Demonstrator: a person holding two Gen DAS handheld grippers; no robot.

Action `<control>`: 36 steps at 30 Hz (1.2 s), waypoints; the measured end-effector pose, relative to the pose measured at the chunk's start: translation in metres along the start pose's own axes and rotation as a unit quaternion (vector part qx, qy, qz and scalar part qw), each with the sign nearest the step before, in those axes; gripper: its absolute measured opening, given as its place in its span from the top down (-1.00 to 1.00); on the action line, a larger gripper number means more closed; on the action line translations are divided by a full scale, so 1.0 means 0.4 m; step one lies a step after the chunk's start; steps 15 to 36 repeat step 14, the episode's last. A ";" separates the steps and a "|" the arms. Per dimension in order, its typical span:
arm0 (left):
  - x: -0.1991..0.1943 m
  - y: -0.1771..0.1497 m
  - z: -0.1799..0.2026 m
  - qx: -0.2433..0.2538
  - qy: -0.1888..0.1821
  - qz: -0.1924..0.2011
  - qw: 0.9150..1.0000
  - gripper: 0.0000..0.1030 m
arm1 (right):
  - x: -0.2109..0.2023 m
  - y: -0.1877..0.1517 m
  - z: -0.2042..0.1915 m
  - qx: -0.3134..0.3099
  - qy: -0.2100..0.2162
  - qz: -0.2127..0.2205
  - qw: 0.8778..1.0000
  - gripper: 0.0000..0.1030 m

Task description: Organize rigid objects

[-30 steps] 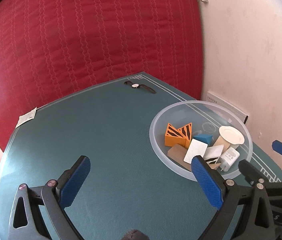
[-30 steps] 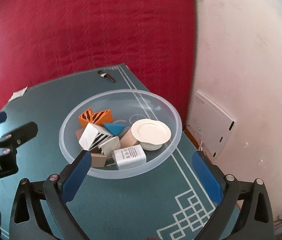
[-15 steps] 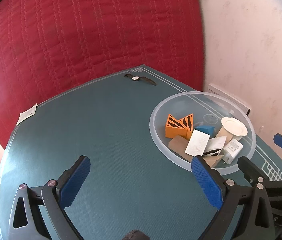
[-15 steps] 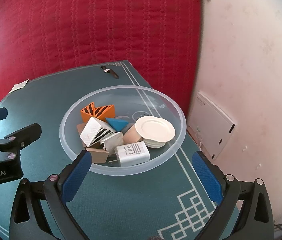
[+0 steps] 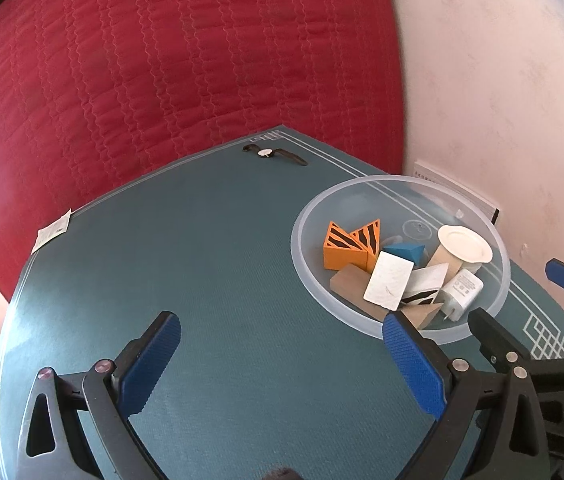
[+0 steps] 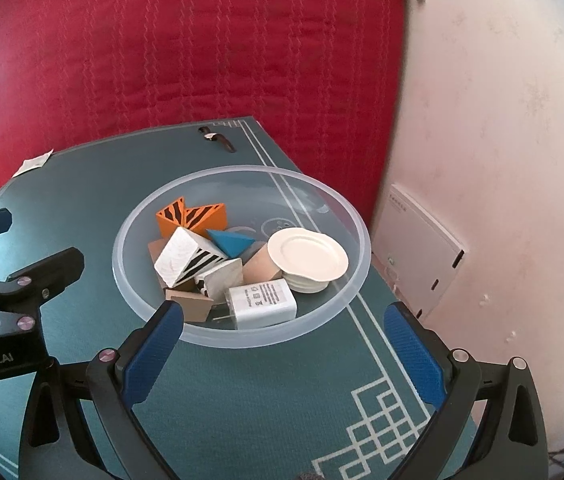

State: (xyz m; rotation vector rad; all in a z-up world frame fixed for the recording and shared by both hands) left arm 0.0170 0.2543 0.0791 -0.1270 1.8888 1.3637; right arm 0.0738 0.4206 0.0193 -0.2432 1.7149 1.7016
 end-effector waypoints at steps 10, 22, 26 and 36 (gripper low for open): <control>0.000 -0.003 0.006 0.006 0.002 0.002 1.000 -0.99 | 0.000 -0.003 0.005 0.001 0.003 -0.007 1.000 -0.96; 0.002 -0.004 0.005 0.005 0.003 0.000 1.000 -0.99 | 0.000 -0.005 0.004 0.000 0.004 -0.008 1.000 -0.96; 0.002 -0.004 0.005 0.005 0.003 0.000 1.000 -0.99 | 0.000 -0.005 0.004 0.000 0.004 -0.008 1.000 -0.96; 0.002 -0.004 0.005 0.005 0.003 0.000 1.000 -0.99 | 0.000 -0.005 0.004 0.000 0.004 -0.008 1.000 -0.96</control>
Point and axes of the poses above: each gripper's, at about its wrist camera, not at the fingertips, and x roughly the way its jaws point, z to its right, y to its top, the point moved 2 cm from there along x, roughly the way its jaws point, and after that the axes turned 4 degrees about -y, right-handed, at the moved point
